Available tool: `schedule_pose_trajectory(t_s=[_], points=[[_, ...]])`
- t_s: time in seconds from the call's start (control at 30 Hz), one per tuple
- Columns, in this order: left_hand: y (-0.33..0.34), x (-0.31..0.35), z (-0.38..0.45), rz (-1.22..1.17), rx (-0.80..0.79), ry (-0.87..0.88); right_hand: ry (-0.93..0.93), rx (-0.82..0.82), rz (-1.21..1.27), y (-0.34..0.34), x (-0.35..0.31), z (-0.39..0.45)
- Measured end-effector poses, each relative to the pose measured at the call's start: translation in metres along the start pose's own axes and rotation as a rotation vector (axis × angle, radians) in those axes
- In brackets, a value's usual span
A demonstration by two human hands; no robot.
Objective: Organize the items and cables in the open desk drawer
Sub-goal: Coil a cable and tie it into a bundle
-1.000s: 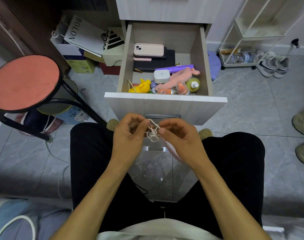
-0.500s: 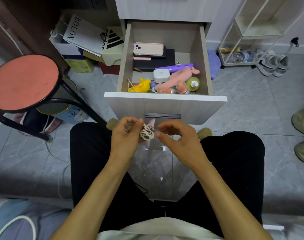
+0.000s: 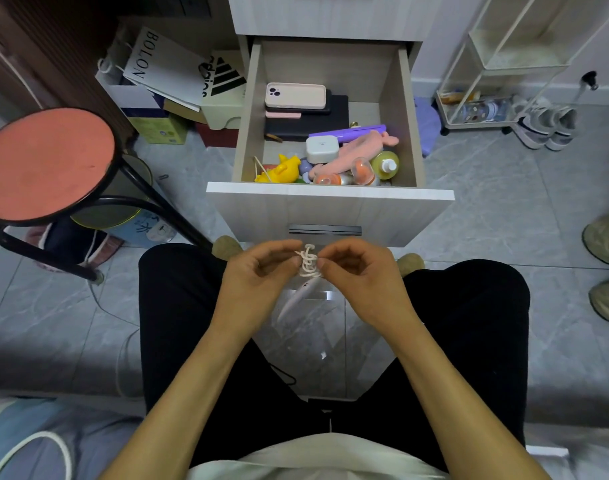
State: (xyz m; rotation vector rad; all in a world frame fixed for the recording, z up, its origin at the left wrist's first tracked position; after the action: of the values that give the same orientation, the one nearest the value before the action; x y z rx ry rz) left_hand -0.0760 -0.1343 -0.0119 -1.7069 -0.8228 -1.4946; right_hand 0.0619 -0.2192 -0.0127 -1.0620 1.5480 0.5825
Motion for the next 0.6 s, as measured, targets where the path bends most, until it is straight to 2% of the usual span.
schedule_pose_trajectory(t_s=[0.13, 0.2, 0.3, 0.47, 0.6], points=[[0.0, 0.014, 0.003, 0.354, -0.056, 0.2, -0.131, -0.005, -0.154, -0.004, -0.014, -0.006], [-0.003, 0.017, 0.005, 0.4, -0.053, 0.238, -0.206, -0.009, -0.235, -0.006, -0.017, -0.007], [-0.002, 0.011, 0.006, 0.259, -0.067, 0.141, -0.282, -0.025, -0.327, -0.008, -0.017, -0.005], [0.006, -0.008, 0.004, -0.068, -0.032, -0.086, -0.298, -0.038, -0.343, -0.009, -0.017, -0.002], [0.004, -0.007, 0.002, -0.003, 0.037, -0.075, -0.253, -0.021, -0.317, -0.003, -0.011, -0.003]])
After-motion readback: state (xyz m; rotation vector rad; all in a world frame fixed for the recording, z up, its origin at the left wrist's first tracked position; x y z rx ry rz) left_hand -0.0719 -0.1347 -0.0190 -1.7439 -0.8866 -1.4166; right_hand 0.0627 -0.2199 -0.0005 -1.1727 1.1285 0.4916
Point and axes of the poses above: each hand's wrist, its own z-axis towards the middle knuckle, its own y-axis out of the palm, x = y × z, the point moved 9 cm from there along z, towards the middle knuckle, and after that the axes turned 8 degrees about y, right-handed, at the moved point
